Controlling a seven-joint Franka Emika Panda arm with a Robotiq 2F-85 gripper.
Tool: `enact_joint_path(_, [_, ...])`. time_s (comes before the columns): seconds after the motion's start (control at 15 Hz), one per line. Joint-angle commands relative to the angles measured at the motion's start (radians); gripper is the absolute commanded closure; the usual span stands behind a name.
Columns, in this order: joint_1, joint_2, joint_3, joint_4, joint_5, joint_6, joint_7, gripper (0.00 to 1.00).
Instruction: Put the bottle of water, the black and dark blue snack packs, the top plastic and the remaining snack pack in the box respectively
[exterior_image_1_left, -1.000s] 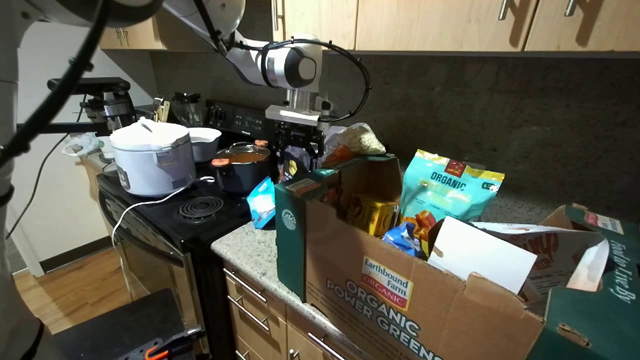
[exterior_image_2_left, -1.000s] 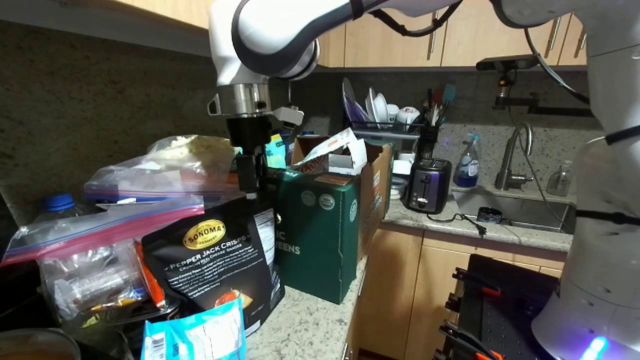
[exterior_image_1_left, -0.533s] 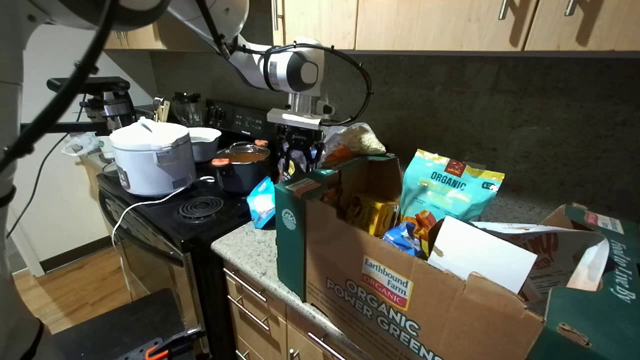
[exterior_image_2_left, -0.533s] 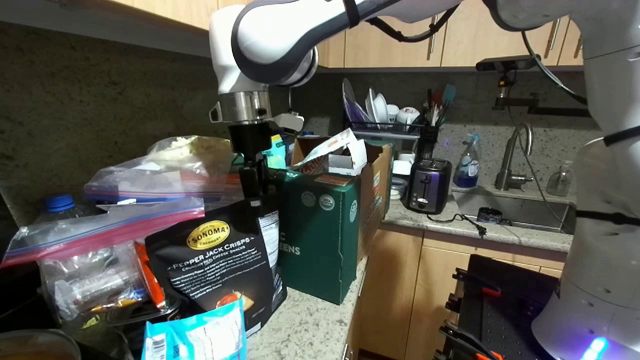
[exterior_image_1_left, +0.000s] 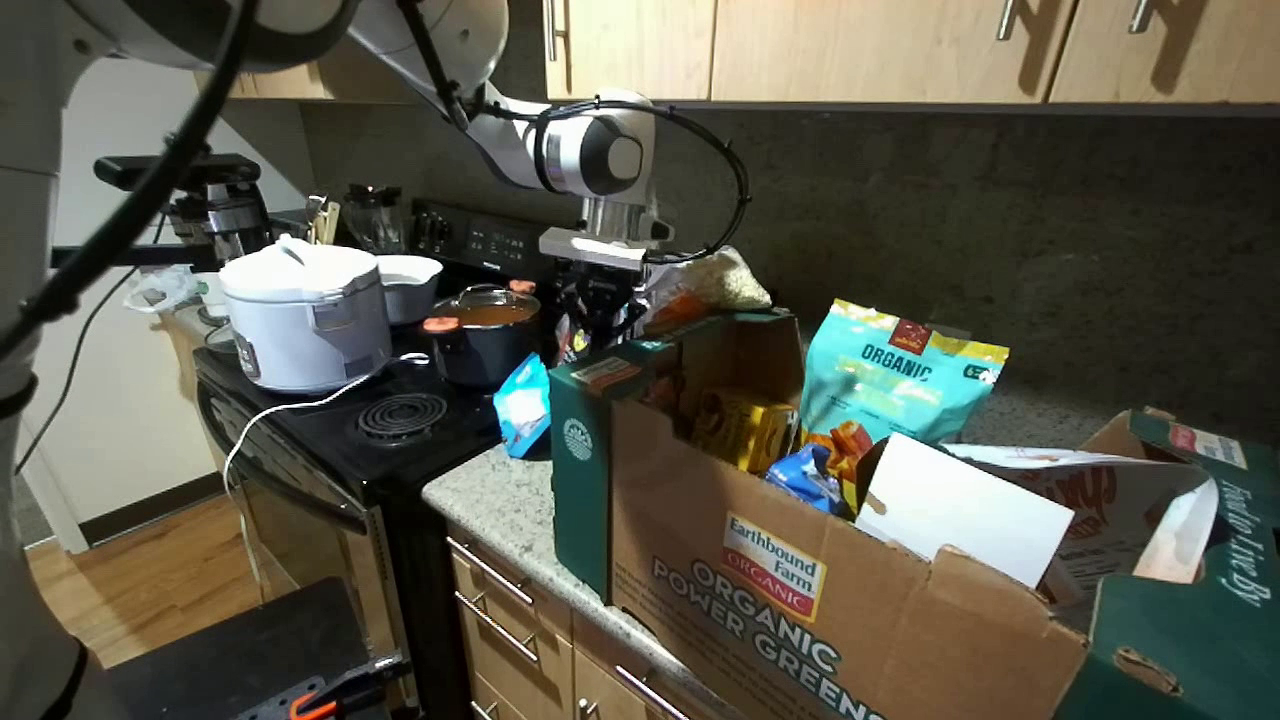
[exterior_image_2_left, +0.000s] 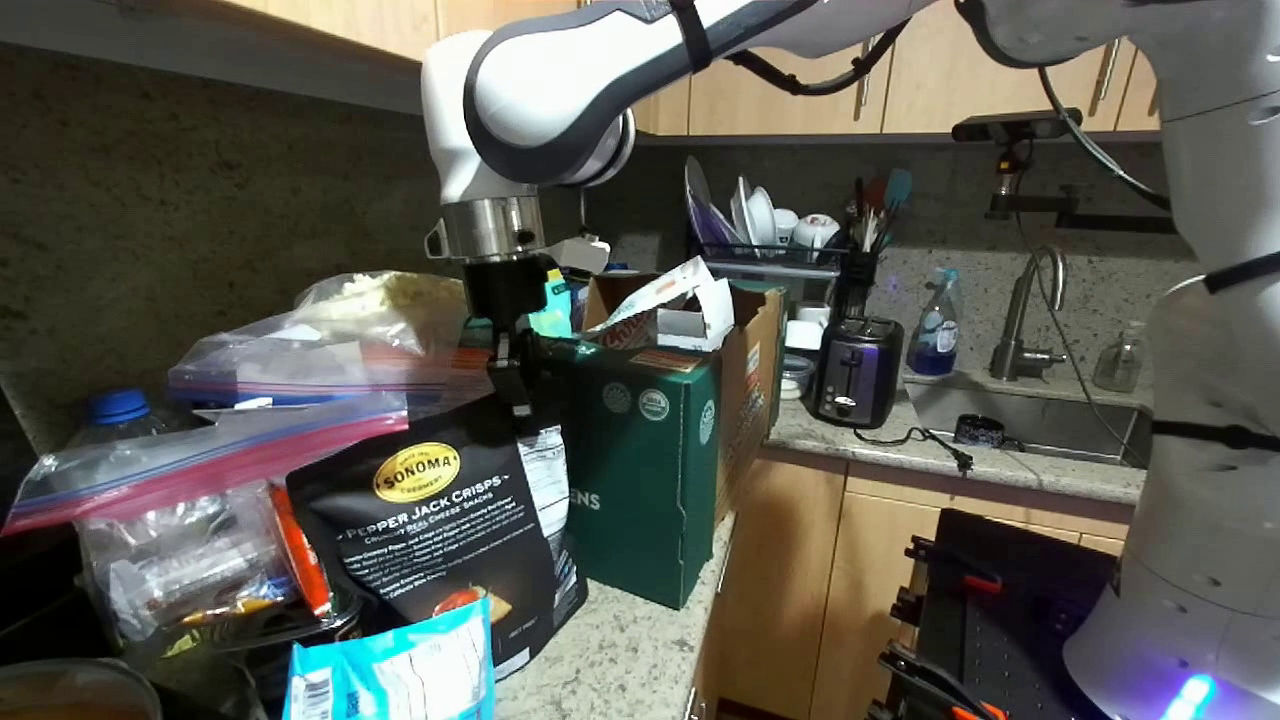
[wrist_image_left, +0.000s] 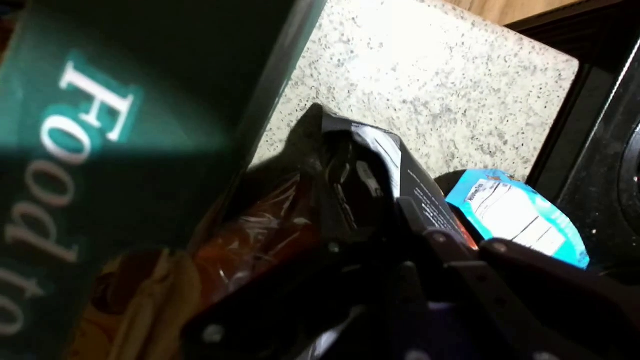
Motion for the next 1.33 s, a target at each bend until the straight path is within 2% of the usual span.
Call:
enact_joint_path(0.0, [0.003,-0.067,-0.002,-0.022,-0.009,-0.021,0.039,1.0])
enact_joint_path(0.4, [0.02,-0.188,0.02,-0.048,0.005,-0.062,0.081,0.99])
enact_joint_path(0.93, [0.064,-0.342,0.055,-0.03,-0.013,-0.192,0.155,0.99])
enact_joint_path(1.27, [0.063,-0.406,0.058,-0.022,-0.046,-0.188,0.214,0.99])
